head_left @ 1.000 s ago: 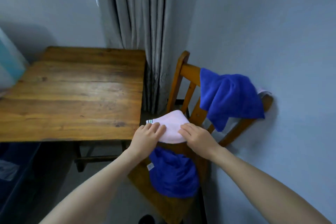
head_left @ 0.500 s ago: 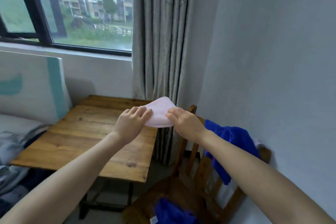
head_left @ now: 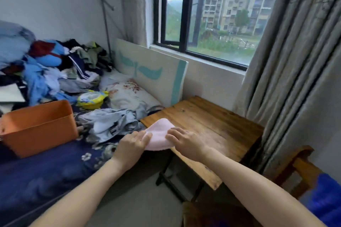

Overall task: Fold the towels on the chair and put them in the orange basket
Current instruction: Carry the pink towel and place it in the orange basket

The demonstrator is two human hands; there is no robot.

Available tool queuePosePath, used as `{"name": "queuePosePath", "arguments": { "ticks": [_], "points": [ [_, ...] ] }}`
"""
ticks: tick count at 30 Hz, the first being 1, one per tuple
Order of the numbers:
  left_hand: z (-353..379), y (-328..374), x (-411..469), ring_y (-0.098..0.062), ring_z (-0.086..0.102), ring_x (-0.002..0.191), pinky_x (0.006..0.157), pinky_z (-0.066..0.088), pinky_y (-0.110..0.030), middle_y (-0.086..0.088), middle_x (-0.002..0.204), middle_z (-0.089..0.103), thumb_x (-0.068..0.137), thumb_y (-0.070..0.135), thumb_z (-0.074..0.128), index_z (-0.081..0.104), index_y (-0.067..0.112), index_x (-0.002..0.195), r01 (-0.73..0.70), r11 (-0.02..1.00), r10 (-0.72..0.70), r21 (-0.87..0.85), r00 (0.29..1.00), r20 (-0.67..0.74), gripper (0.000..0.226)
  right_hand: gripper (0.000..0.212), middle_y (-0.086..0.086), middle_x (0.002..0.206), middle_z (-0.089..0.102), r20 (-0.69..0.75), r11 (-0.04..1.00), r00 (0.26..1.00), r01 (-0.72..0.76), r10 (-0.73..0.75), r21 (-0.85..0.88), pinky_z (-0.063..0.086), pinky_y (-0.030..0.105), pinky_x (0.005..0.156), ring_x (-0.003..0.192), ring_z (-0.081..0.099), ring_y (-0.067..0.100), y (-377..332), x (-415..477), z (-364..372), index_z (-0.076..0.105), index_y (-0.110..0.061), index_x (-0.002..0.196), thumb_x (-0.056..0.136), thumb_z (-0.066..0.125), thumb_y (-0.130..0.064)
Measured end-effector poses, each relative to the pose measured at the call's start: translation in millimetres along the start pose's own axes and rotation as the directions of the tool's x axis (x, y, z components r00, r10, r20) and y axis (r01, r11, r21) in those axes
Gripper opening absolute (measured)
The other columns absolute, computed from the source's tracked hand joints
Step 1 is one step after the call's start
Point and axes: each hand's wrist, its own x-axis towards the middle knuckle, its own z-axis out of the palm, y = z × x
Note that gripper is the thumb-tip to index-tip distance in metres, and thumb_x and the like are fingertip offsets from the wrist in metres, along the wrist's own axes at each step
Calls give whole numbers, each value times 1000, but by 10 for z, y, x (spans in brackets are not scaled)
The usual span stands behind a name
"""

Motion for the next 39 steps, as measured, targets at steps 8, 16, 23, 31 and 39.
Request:
{"name": "queuePosePath", "arguments": {
  "ticks": [8,16,23,31,39],
  "points": [
    [-664,-742,-1158,-25,62,56,43,48,-28,-11,81,69,63,6,63,46,11,107,145,967,-160,211,985,58,47,26,14,95,63,51,964,974,209,-220,165,55,38,64,86,62,33,-924,995,449,61,-3,96,78,42,-10],
    [-1439,-1729,-2461,-22,58,50,40,45,-27,-7,72,65,66,7,52,46,12,106,275,855,-358,439,926,119,40,40,15,95,65,-17,866,897,432,-442,253,55,34,55,83,65,33,-2158,2335,807,62,-2,96,59,77,-5],
    [-1704,-2278,-3101,-24,60,50,38,45,-25,-8,64,63,37,5,87,51,8,103,412,767,-561,492,802,204,75,41,14,94,65,-42,804,847,518,-530,292,56,34,57,83,65,32,-2780,3090,1153,62,-4,96,58,77,-2],
    [-1342,-2992,-3083,-21,57,48,38,43,-24,-2,59,59,39,11,87,46,11,99,421,766,-568,486,797,204,73,35,14,92,65,-97,796,849,522,-519,306,55,34,52,79,65,33,-2597,3719,1732,62,-2,93,59,67,2],
    [-741,-3878,-2942,-18,58,49,37,43,-24,1,60,60,39,16,88,46,14,98,452,769,-577,452,796,185,72,34,8,93,65,-143,781,849,525,-508,339,52,27,53,81,65,27,-2207,4443,2561,58,-8,96,63,63,-4]
  ]
}}
